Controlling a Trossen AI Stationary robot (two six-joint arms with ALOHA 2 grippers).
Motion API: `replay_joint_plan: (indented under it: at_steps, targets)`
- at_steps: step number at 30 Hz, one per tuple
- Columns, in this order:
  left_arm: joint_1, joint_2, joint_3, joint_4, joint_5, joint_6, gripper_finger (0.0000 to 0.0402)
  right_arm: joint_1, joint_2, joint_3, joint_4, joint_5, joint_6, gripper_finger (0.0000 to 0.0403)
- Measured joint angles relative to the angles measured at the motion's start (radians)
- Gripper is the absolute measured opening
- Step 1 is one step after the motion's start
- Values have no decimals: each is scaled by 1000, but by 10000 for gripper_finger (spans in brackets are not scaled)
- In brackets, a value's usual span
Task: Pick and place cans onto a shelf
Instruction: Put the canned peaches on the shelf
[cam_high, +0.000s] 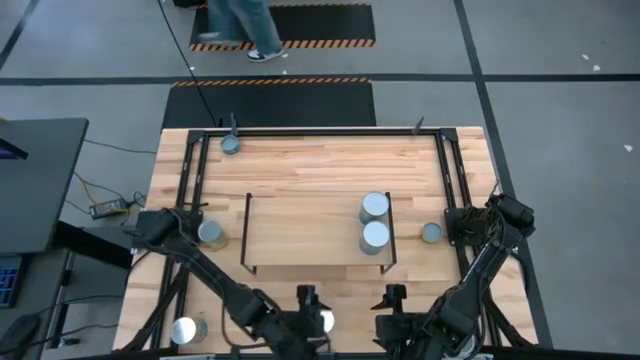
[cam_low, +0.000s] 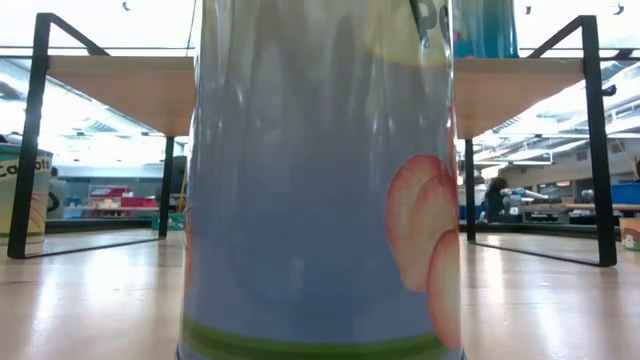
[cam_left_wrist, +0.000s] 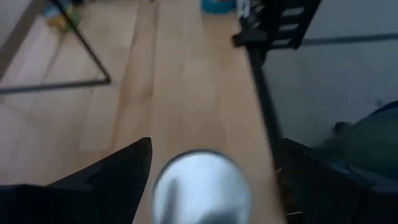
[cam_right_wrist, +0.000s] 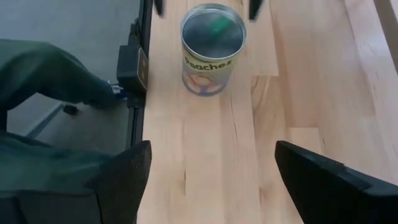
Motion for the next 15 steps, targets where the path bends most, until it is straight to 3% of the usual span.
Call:
replay_joint_plan:
  at_steps: [15]
  targets:
    - [44, 50, -1, -64, 95, -41, 355, -19, 0, -49, 47, 2, -4, 350]
